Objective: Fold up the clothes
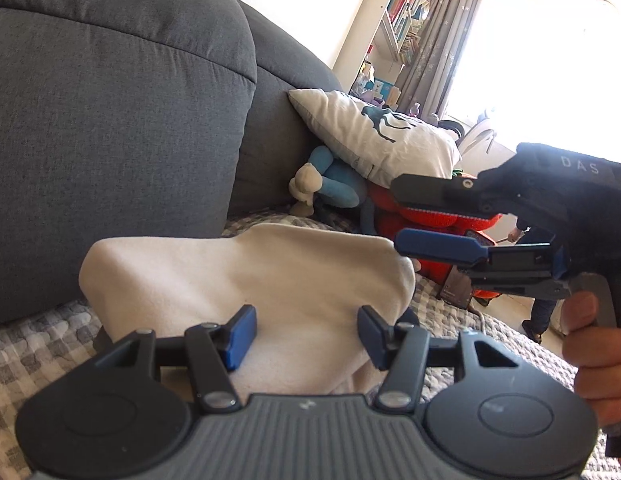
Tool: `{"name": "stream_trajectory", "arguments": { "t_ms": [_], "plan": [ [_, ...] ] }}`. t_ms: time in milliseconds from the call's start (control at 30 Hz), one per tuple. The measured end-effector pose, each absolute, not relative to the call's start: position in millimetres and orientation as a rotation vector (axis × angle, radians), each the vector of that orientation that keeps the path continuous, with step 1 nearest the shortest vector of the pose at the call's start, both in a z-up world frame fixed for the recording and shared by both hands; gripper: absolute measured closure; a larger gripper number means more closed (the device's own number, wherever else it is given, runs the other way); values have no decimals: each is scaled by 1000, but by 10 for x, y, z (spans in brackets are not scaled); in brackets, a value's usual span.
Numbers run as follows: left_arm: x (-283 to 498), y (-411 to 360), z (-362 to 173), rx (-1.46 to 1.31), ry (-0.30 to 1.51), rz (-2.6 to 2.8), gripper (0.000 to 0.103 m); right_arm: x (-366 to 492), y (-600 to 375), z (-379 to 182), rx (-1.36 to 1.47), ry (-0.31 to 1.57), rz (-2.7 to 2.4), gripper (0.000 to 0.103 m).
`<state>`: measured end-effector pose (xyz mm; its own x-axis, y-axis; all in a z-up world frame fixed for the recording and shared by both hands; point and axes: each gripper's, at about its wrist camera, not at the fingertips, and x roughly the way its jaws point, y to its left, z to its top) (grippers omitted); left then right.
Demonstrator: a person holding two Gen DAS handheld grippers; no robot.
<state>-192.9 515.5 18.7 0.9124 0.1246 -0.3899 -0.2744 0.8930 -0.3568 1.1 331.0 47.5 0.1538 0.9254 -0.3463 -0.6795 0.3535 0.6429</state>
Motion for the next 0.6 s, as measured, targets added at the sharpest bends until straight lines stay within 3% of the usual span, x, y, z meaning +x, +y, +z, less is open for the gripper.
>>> {"name": "stream_trajectory", "arguments": {
  "t_ms": [67,133,200,300,600],
  "plan": [
    [-1945,5143,204,-426,371,207,45,32,3343,388,341,814,1163,59],
    [-1963,5112,232,-431,380,199,41,73,3302,307,324,839,1137,76],
    [-1968,5060,268,-422,391,197,40,116,3153,276,348,856,1131,76],
    [-1943,4974,340,-415,407,219,33,152,2881,326,339,849,1093,63],
    [-1767,4706,491,-462,460,338,27,289,2077,418,322,837,979,55]
  ]
}}
